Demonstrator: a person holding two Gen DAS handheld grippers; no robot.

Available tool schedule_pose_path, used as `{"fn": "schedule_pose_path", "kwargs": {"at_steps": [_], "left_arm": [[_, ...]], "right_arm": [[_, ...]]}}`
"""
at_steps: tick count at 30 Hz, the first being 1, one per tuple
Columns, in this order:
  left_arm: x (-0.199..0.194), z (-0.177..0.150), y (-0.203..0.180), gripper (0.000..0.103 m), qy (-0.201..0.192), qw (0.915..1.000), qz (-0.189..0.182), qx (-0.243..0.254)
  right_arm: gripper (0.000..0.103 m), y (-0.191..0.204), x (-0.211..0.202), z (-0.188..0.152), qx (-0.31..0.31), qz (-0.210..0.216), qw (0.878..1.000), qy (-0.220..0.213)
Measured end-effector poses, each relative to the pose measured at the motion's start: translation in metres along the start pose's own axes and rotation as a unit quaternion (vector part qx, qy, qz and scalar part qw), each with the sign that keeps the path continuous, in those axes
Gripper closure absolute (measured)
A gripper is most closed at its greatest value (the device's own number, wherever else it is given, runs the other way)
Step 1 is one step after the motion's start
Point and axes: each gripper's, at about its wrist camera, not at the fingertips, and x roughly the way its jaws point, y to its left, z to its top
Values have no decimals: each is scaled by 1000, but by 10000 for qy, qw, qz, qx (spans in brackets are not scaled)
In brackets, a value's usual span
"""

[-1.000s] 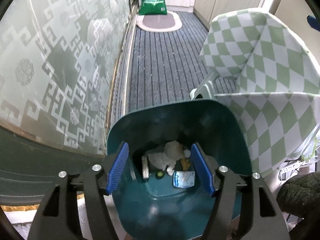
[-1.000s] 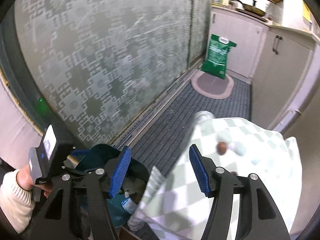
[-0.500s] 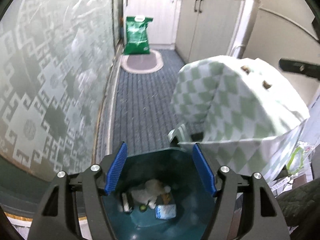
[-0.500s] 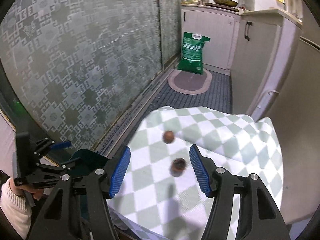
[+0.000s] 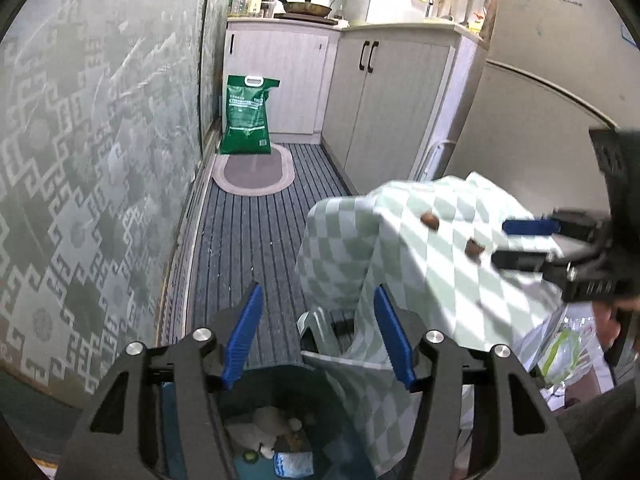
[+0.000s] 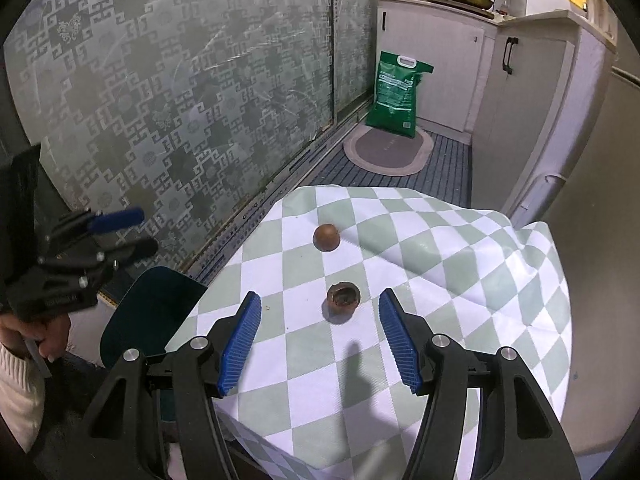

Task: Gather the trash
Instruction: 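Move the left tool to one brown nut while the right tool approaches the other nut, then close the left tool on its brown nut while the right tool grasps the other nut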

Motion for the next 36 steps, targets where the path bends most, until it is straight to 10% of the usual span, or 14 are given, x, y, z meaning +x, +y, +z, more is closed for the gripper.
{"fn": "schedule_pose_path", "kwargs": {"at_steps": [12,36], "left_arm": [[33,44,-38,65,64,9978,-314,579],[99,55,-94,65,671,9864,-698,1329]], "right_arm": [[61,-12,21,1,21,115,9999,126],[77,-24,32,-2,156,209,9995,190]]}}
